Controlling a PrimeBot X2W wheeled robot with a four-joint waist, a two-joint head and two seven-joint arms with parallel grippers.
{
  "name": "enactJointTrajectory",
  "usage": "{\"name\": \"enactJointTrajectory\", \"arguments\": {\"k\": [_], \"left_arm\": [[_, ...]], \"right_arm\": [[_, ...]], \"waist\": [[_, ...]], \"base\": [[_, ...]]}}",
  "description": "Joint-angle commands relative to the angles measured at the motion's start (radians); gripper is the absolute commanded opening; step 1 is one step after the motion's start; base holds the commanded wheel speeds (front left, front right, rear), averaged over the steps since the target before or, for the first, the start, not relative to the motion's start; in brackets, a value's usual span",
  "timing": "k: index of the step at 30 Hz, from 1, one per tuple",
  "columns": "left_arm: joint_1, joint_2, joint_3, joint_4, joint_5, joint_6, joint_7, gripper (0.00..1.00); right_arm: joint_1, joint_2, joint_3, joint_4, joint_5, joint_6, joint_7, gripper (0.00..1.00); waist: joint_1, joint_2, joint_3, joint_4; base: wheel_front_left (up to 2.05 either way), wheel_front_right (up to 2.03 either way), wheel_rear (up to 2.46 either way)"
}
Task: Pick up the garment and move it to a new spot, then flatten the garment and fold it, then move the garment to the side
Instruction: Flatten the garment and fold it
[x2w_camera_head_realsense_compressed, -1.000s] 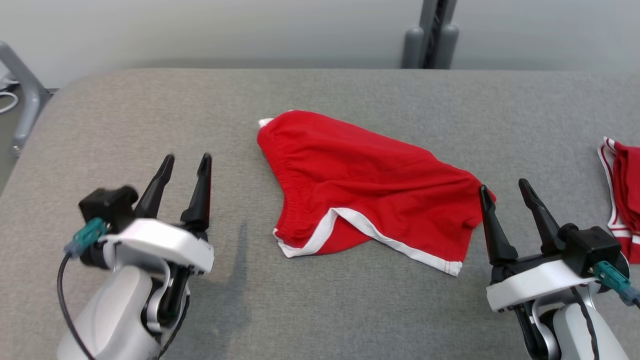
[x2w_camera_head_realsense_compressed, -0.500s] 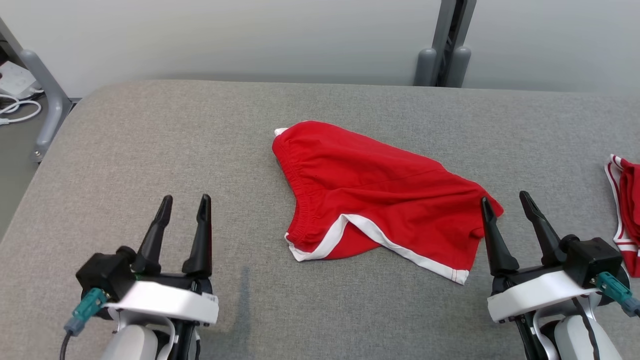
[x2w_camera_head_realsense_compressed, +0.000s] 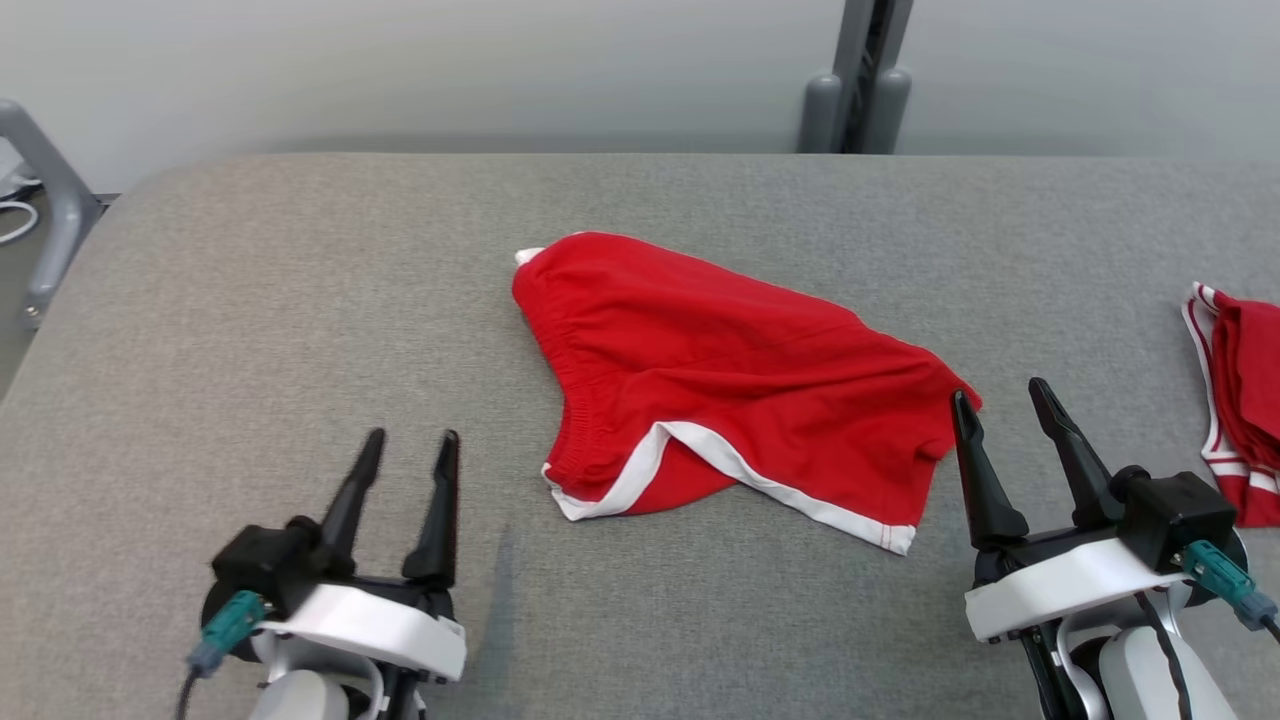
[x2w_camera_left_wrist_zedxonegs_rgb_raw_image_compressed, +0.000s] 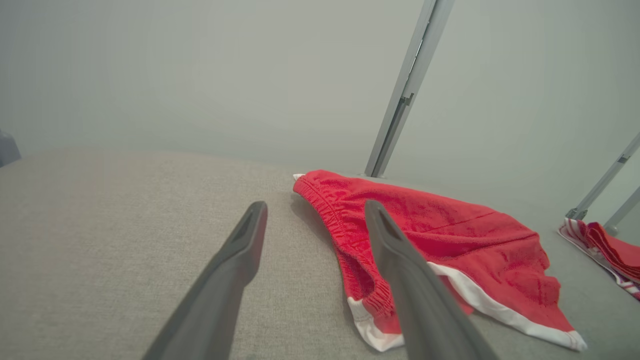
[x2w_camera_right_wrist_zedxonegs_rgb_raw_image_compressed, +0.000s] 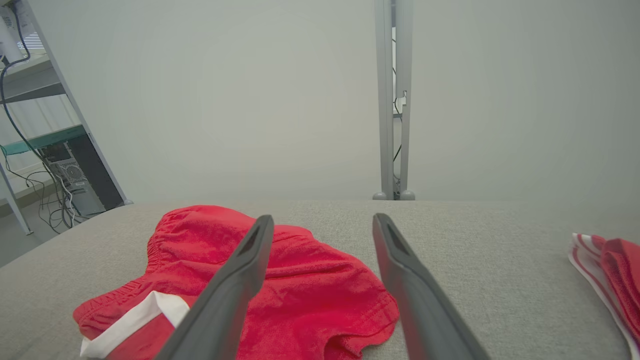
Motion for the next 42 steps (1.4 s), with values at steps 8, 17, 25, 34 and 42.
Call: {"name": "enactJointTrajectory", "arguments": {"k": [8, 17, 25, 34, 42], "left_arm": [[-0.090, 0.009, -0.087, 0.176, 0.022, -0.014, 0.012, 1.00], [-0.206, 0.019, -0.124, 0.339, 0.001, -0.014, 0.064, 1.00], [-0.255, 0.038, -0.185, 0.405, -0.044, -0.015, 0.118, 0.42], [-0.288, 0.067, -0.170, 0.429, -0.079, 0.001, 0.070, 0.00], [-0.292, 0.088, -0.117, 0.432, -0.115, 0.037, 0.046, 0.00]], "right_arm": [[-0.019, -0.001, -0.001, 0.002, -0.002, -0.001, -0.010, 1.00], [-0.040, 0.000, -0.006, 0.005, -0.002, -0.001, -0.019, 1.00], [-0.045, 0.000, -0.005, 0.016, 0.003, -0.001, -0.029, 1.00], [-0.046, 0.000, 0.001, 0.032, 0.008, -0.001, -0.035, 1.00], [-0.036, 0.000, 0.006, 0.050, 0.000, -0.001, -0.034, 1.00]], "waist": [[0.0000, 0.0000, 0.045, -0.063], [0.0000, 0.0000, 0.097, -0.125], [0.0000, 0.0000, 0.109, -0.143], [0.0000, 0.0000, 0.097, -0.133], [0.0000, 0.0000, 0.073, -0.106]], "base": [[0.00, 0.00, 0.00], [0.00, 0.00, 0.00], [0.00, 0.00, 0.00], [0.00, 0.00, 0.00], [0.00, 0.00, 0.00]]}}
